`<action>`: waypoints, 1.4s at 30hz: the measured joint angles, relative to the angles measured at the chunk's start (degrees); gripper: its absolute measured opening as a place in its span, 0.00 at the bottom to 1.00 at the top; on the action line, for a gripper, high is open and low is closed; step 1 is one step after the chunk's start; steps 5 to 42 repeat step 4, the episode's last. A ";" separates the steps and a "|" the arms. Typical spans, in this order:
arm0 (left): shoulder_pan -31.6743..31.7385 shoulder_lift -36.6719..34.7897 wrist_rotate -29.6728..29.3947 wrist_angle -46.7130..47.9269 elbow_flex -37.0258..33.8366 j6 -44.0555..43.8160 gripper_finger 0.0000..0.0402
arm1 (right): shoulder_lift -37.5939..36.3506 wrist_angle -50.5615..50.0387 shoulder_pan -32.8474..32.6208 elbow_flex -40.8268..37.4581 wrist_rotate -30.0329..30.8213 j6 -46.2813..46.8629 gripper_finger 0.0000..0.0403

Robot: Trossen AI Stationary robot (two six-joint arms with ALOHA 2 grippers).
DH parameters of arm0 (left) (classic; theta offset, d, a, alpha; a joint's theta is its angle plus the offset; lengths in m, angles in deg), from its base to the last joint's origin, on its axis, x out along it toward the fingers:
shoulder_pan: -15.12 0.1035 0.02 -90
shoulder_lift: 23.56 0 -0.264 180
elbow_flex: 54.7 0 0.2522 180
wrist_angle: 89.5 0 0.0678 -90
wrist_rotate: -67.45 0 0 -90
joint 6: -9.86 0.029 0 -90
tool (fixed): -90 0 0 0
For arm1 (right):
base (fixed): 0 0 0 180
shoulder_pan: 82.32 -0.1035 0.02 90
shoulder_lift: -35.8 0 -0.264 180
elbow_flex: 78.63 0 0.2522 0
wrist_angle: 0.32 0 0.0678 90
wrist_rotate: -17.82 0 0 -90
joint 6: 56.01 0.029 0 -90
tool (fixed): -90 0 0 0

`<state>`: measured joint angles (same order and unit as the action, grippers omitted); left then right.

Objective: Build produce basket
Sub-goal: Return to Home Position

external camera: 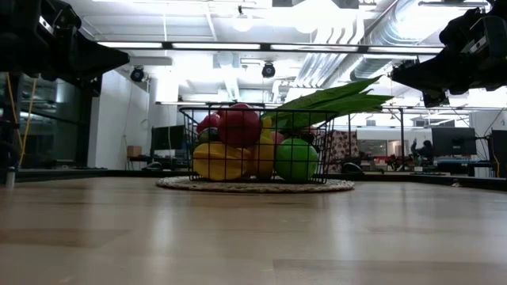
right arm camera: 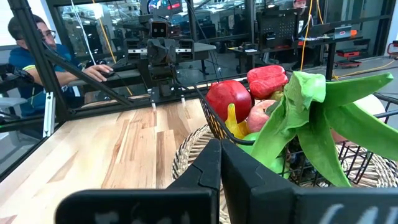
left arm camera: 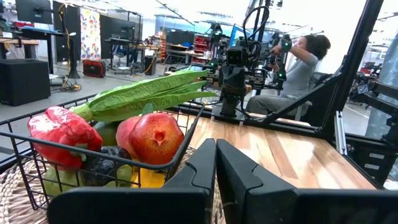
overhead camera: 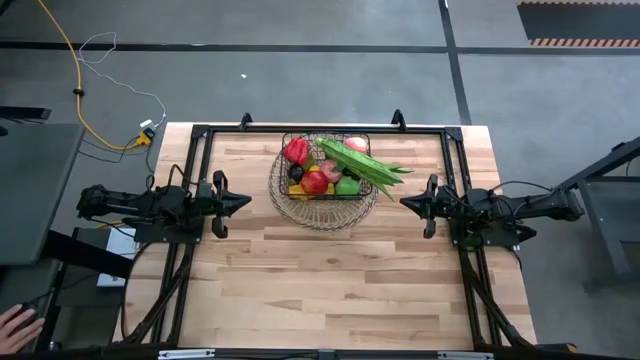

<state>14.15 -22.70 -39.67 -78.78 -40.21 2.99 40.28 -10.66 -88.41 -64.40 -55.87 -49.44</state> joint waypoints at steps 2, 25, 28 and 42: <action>0.01 -0.01 0.00 0.02 -0.02 0.00 0.01 | 0.00 0.00 -0.01 0.00 0.01 0.00 0.00; 0.01 -0.02 0.00 0.00 -0.02 0.00 0.01 | 0.01 0.00 0.00 0.00 0.00 0.00 0.00; 0.01 -0.02 0.00 0.00 -0.02 0.00 0.01 | 0.01 0.00 0.00 0.00 0.00 0.00 0.00; 0.01 -0.02 0.00 0.00 -0.02 0.00 0.01 | 0.01 0.00 0.00 0.00 0.00 0.00 0.00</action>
